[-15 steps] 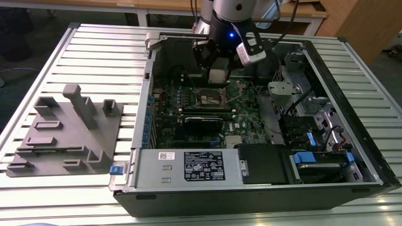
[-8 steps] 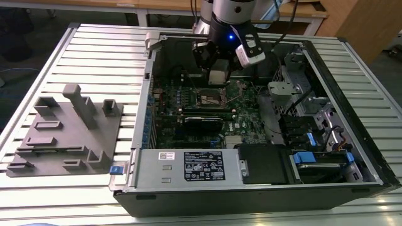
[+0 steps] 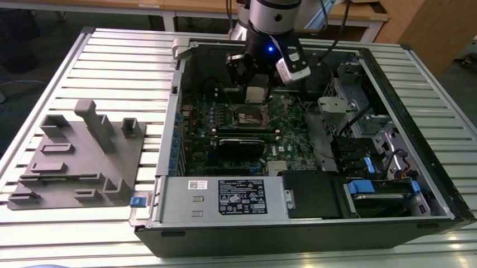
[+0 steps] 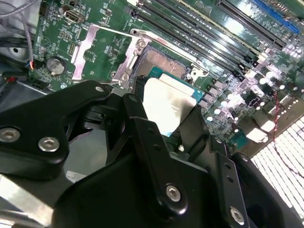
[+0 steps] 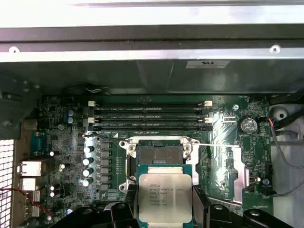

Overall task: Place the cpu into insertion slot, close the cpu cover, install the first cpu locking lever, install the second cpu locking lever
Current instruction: 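Place the cpu into insertion slot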

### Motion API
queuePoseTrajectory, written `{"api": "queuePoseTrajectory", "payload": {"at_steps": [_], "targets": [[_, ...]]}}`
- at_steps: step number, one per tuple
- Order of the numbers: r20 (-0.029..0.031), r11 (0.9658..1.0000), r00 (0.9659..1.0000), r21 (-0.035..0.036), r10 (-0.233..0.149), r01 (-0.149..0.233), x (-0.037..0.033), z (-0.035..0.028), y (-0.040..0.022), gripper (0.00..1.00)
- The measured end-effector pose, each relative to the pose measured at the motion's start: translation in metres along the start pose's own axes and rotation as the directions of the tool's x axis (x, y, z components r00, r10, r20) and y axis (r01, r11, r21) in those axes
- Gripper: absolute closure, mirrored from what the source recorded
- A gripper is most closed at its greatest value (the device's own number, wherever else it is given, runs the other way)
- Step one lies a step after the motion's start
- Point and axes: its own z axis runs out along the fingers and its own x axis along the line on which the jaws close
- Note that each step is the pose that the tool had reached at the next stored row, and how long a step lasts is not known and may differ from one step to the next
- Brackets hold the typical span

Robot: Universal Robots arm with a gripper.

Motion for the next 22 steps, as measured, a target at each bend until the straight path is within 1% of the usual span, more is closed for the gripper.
{"api": "queuePoseTrajectory", "payload": {"at_steps": [2, 4, 7, 12, 20, 22], "targets": [[0.0001, 1.0000, 1.0000, 0.0016, 0.000, 0.000, 0.0012, 0.0072, -0.0007, 0.46], [0.0001, 1.0000, 1.0000, 0.0024, 0.000, 0.000, 0.0018, 0.0101, -0.0009, 0.46], [0.0001, 1.0000, 1.0000, 0.0024, 0.000, 0.000, 0.0027, 0.0113, 0.0000, 0.46], [0.0003, 1.0000, 1.0000, 0.0022, 0.000, 0.000, 0.0029, 0.0137, 0.0043, 0.46], [0.0002, 1.0000, 1.0000, 0.0031, 0.000, 0.000, 0.0032, 0.0257, 0.0044, 0.46], [0.0002, 1.0000, 1.0000, 0.0036, 0.000, 0.000, 0.0033, 0.0269, 0.0043, 0.46]]}}
